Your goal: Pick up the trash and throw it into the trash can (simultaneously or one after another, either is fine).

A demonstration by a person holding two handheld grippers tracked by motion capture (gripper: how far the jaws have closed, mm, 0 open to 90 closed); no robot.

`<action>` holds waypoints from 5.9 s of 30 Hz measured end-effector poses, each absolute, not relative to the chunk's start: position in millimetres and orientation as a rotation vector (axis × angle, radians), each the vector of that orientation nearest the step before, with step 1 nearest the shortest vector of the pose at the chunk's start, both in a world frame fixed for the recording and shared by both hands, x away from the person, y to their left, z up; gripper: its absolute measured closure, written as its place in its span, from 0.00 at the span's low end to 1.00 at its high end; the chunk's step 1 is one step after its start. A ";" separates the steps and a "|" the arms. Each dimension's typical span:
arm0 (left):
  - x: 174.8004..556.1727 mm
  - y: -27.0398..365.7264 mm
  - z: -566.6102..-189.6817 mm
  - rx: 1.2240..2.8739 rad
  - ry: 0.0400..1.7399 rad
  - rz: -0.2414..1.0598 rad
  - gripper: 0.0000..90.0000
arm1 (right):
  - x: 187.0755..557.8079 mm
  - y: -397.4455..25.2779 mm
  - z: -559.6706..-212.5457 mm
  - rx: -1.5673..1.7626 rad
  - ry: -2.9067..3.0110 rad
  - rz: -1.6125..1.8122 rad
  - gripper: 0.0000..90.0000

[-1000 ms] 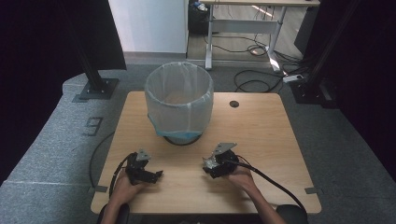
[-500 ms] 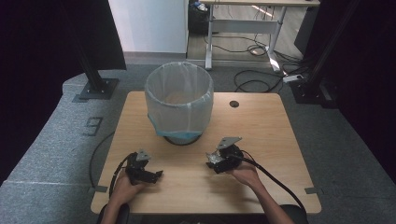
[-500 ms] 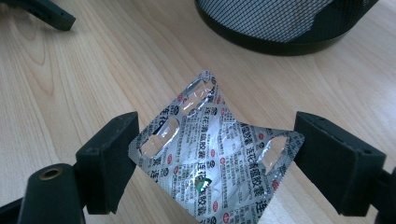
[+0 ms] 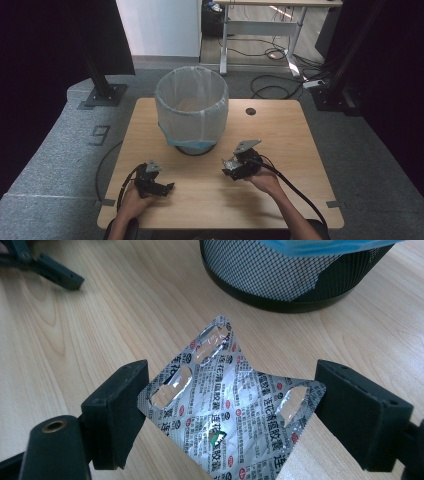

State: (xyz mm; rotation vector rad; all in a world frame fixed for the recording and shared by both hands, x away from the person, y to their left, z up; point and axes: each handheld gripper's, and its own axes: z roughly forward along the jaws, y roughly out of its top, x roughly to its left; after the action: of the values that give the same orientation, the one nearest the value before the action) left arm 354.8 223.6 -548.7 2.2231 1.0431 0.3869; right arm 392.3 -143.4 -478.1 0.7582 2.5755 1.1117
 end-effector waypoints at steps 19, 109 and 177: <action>354.8 223.6 -548.7 2.223 1.043 0.389 0.00 | 405.8 -152.6 -451.8 0.834 2.587 1.099 0.18; 354.8 223.7 -548.7 2.225 1.042 0.387 0.00 | 461.9 -166.1 -278.8 0.896 2.470 1.166 0.19; 354.8 223.6 -548.8 2.222 1.043 0.386 0.00 | 523.9 -42.7 -277.4 0.762 2.482 1.078 0.18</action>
State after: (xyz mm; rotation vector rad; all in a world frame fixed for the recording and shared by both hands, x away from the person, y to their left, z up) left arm 354.8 223.6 -548.8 2.2218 1.0428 0.3857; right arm 523.9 -42.7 -277.4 0.7618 2.4823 1.0779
